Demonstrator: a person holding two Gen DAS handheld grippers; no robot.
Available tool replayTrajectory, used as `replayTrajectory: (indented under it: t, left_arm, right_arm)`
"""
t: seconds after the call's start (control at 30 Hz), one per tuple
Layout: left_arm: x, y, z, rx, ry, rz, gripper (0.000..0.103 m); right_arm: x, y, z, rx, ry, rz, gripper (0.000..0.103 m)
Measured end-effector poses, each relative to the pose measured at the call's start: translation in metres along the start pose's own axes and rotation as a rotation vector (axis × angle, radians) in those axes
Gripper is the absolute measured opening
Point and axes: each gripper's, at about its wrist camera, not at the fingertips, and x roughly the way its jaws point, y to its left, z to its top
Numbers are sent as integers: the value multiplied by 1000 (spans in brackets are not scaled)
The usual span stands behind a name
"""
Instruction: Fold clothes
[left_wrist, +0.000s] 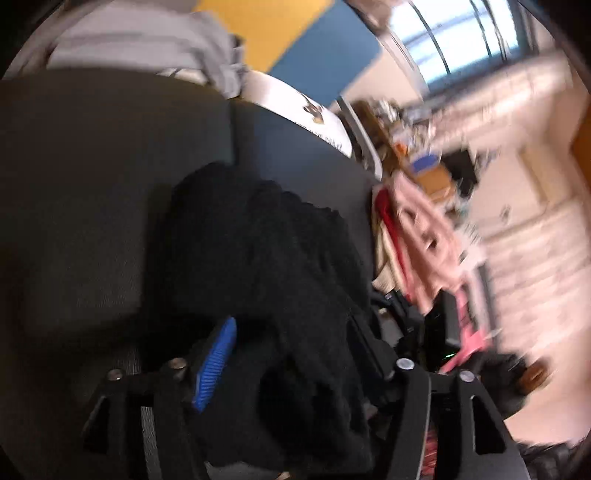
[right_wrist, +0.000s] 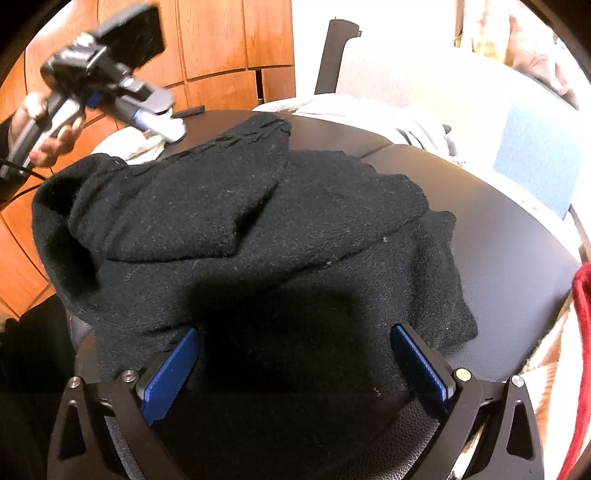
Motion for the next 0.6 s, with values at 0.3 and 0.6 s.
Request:
replayTrajectory:
  t: [0.3,0.6]
  left_arm:
    - [76,-88,-25,403,181,90,75]
    - [108,-150,-11,589,206,287,83]
  right_arm:
    - [3,-1,2,-2,4,-2,103]
    - [5,-4,5,-2,1,-4,103]
